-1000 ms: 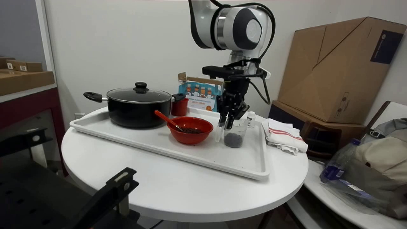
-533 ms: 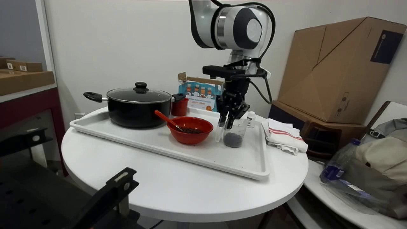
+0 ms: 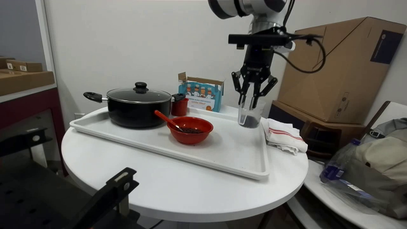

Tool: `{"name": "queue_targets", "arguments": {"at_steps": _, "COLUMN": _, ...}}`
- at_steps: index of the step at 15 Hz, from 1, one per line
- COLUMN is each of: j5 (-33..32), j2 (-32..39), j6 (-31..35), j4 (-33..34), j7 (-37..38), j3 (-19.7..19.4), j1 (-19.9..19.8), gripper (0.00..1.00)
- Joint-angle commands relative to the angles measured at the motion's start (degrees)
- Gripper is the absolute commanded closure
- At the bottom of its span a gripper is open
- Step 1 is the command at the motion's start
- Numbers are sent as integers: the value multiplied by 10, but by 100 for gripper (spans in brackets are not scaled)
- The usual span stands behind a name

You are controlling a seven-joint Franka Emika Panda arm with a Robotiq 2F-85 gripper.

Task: Pour the contents in the jug into the red bowl

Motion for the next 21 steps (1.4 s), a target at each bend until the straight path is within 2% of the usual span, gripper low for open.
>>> {"name": "queue_targets", "arguments": {"at_steps": 1, "j5": -31, "j2": -75, "j6": -58, "j4": -27, "j7": -101, "j3": 10, "j1": -13, "gripper": 88}}
{"name": "queue_targets", "arguments": {"at_steps": 4, "j5": -52, "j2": -115, "j6": -101, "j4": -38, "j7": -169, "j3": 16, "j1": -7, "gripper": 88}}
{"name": "queue_targets", "arguments": {"at_steps": 9, "j5": -123, "j2": -171, "j6": -150, "j4": -86, "j7": -223, "j3": 30, "j1": 24, "gripper": 88}}
{"name": "queue_targets", "arguments": {"at_steps": 16, "j5": -220, "j2": -240, "j6": -141, "j4": -212, "j7": -264, "j3": 66, "j1": 79, "gripper": 89}}
{"name": "queue_targets", "arguments": {"at_steps": 21, "j5": -308, "j2": -234, "j6": -148, "j4": -244, "j7": -299, "j3": 77, "j1": 105, "gripper": 89}}
